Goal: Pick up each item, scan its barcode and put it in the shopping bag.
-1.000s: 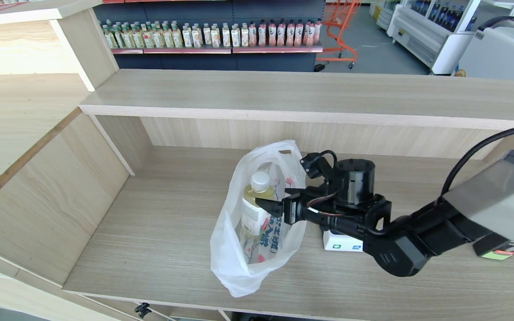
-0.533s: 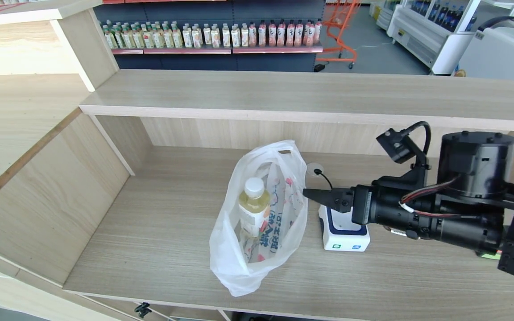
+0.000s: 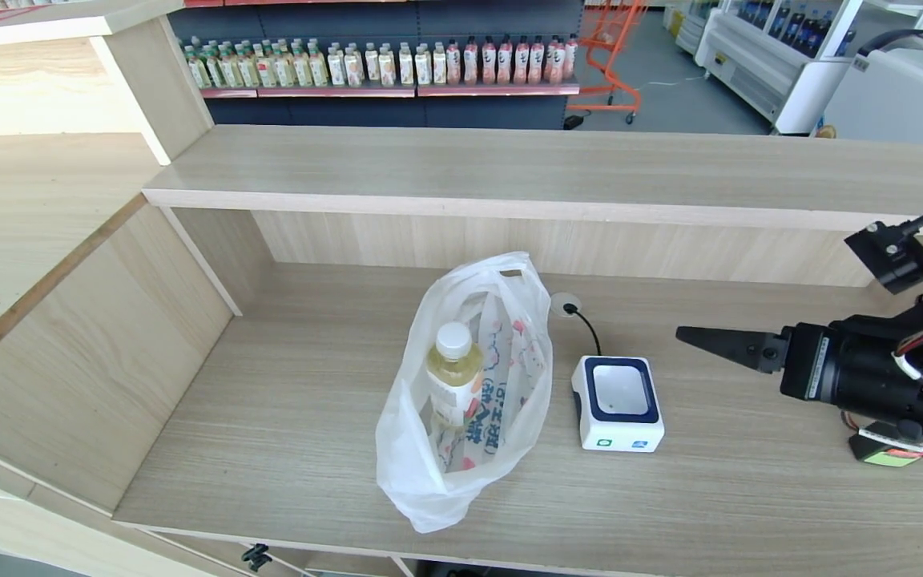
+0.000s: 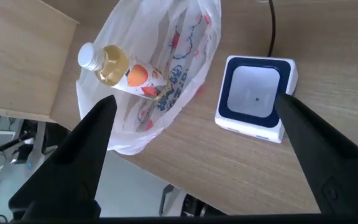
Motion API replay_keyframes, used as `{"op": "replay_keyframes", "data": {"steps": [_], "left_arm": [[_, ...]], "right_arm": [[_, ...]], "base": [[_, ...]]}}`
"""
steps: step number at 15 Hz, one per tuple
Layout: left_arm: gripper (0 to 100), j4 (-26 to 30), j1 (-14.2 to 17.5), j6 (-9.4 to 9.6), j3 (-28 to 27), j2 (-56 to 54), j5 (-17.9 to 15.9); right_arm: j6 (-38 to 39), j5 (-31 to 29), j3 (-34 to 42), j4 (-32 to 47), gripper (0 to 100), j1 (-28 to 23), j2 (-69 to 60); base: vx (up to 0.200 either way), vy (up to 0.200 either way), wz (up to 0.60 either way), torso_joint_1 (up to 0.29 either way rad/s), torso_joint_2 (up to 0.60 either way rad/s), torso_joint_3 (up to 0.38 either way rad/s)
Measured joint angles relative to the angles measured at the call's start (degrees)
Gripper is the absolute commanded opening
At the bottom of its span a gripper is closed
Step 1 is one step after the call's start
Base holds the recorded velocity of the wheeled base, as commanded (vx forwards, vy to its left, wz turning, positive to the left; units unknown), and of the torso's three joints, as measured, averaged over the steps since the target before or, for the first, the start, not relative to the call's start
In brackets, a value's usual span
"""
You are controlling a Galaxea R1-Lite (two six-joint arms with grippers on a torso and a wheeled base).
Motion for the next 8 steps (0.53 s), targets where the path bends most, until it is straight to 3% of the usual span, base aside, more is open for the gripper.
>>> {"op": "replay_keyframes", "data": {"steps": [5, 7, 8], "left_arm": [[100, 0.0, 0.0, 0.05, 0.0, 0.0, 0.0], [100, 0.0, 0.0, 0.00, 0.0, 0.0, 0.0], [100, 0.0, 0.0, -0.04, 0.0, 0.0, 0.0]], "right_arm": [[-1.1, 0.0, 1.8, 0.0, 100, -3.7, -1.2], [-1.1, 0.0, 1.9, 0.0, 100, -4.8, -1.1], [-1.4, 0.0, 2.0, 0.0, 100, -5.2, -1.1]], "base": [[-0.200, 0.000, 0.00, 0.005, 0.00, 0.003], [0.000, 0.000, 0.00, 0.000, 0.00, 0.000], [0.000, -0.200, 0.00, -0.017, 0.00, 0.002]]}}
